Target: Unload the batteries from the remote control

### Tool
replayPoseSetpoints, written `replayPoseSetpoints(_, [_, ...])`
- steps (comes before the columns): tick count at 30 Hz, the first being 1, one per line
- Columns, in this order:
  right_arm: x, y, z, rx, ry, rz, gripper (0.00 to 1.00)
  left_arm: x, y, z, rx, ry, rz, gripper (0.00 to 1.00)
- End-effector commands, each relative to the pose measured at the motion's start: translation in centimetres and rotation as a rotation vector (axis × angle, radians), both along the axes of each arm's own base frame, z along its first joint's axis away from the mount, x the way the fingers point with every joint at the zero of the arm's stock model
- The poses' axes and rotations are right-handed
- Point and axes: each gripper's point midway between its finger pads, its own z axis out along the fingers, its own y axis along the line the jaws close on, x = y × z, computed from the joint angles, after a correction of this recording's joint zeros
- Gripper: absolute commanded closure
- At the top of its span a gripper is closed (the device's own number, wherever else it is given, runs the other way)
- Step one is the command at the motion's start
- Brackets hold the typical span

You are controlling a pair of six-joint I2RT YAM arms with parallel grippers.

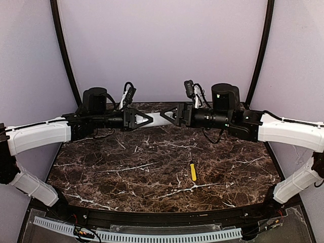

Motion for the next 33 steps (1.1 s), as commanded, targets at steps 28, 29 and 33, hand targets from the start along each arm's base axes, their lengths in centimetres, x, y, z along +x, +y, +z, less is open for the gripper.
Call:
replayPoseSetpoints(28, [-0.1,0.2,-2.1,0.041,0.065,0.051,0.11,-2.2,0.4,4.3,-0.088,-0.146,-0.082,1.00])
replayPoseSetpoints(29, [-0.1,0.1,-2.3,0.039,0.065,0.051,0.11,-2.3,0.4,4.4,-0.087,-0.153,-0.084,1.00])
replayPoseSetpoints(33, [-0.1,-0.1,-3.0,0.046,0.070,0.067,0.10,-2.3,0.6,4.2,-0.072,-0.167,-0.085,1.00])
